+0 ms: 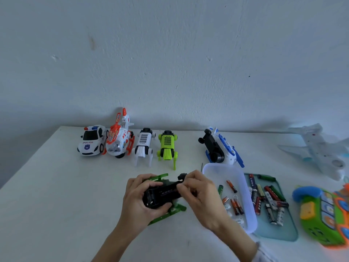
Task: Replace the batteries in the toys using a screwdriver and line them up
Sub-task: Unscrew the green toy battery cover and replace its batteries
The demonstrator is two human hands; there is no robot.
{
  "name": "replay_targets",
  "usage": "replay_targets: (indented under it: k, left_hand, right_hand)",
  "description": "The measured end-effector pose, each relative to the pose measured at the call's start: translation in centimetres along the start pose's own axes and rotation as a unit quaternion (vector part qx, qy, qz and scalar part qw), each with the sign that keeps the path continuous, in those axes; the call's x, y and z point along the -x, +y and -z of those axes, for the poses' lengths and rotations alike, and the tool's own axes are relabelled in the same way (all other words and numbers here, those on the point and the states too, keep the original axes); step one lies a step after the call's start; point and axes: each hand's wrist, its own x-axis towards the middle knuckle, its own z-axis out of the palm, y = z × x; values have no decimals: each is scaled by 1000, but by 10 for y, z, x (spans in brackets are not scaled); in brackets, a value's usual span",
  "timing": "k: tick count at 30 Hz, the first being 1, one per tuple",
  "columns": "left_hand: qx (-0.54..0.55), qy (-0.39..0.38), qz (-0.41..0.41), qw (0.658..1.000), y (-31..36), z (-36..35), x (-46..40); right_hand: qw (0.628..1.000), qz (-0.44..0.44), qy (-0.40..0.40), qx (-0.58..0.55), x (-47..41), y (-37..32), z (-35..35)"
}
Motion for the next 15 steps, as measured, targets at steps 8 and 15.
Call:
replay_targets:
  k: [8,15]
  left_hand:
    - [4,3,-1,1000,-1,-1,-1]
    - [-6,-1,-4,1000,-5,0,-1]
  right_hand:
    - [939,-235,237,83,-26,59,112]
    - [874,-395,72,273,-24,122,112]
